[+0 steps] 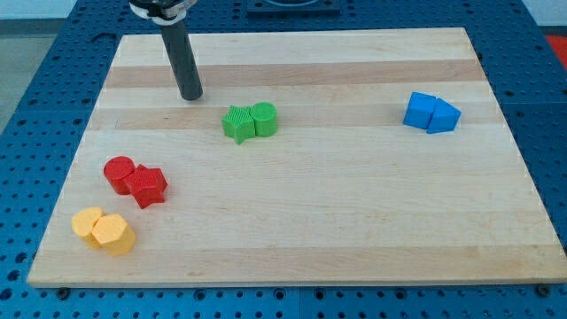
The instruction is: Move your arm towards the bottom left of the board
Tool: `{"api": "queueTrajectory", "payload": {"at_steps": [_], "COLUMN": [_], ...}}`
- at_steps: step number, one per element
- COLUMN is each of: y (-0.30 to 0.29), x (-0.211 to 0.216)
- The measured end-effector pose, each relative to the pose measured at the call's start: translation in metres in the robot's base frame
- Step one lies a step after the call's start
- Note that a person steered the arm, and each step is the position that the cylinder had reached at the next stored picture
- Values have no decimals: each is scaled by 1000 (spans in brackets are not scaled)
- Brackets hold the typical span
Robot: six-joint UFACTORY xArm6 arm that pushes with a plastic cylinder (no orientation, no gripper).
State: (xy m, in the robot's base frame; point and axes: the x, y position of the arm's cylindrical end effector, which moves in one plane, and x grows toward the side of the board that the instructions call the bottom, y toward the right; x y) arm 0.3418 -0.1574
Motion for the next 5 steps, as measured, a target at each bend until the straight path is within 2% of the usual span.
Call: {"api": "queueTrajectory", "payload": {"at_steps": [5], "y": [-3], "x": [85]}}
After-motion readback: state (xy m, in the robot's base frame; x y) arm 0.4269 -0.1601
